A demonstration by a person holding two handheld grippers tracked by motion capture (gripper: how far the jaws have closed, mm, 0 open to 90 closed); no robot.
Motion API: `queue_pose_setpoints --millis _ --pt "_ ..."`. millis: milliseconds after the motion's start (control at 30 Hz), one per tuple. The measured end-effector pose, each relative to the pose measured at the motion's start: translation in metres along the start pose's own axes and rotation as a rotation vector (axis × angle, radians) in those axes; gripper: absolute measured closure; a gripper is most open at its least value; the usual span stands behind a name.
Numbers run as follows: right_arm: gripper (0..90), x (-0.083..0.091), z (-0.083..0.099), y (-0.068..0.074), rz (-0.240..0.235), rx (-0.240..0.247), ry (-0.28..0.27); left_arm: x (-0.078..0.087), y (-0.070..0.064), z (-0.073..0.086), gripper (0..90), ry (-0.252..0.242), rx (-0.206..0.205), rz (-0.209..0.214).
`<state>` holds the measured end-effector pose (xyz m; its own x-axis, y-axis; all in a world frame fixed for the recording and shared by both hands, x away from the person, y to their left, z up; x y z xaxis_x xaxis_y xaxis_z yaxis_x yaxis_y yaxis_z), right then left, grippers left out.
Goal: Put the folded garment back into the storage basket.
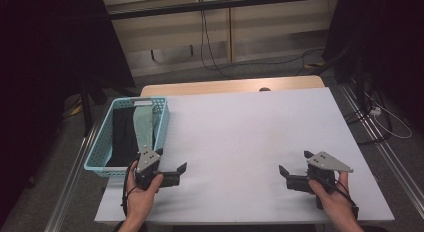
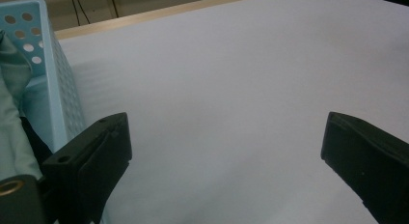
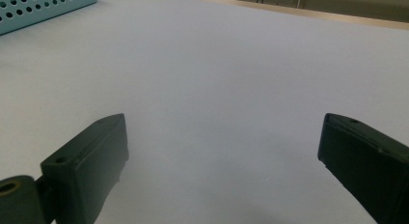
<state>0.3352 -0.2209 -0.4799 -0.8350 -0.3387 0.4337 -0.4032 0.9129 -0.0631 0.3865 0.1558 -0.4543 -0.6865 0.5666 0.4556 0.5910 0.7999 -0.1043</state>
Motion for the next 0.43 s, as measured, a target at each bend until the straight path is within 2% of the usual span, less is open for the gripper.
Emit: queue_pose_setpoints --millis 100,267,433 --pt "3.7 -0.0010 0.0011 -0.0009 0.009 0.001 0.006 -0.0003 -0.0017 0.0013 3.3 0.007 -0.008 -0.003" --pt "3.7 -0.0029 0.0000 -0.0004 0.004 -0.003 -0.001 -0.0032 -0.0076 0.0044 3.3 0.028 -0.026 0.015" --pt "3.7 -0.0033 -0.0001 -0.0002 -0.002 -0.001 -0.002 -0.0049 -0.0073 0.0056 3.3 0.033 -0.011 0.013"
Point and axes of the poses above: each handheld gripper's, and its own axes: x roughly backward along the jaws, z roughly out of its underside, y roughly to its left, the point moved 8 cm from there along -x, roughly forward along the jaws, and after that the axes turned 6 degrees about x, right-handed, at the moved point
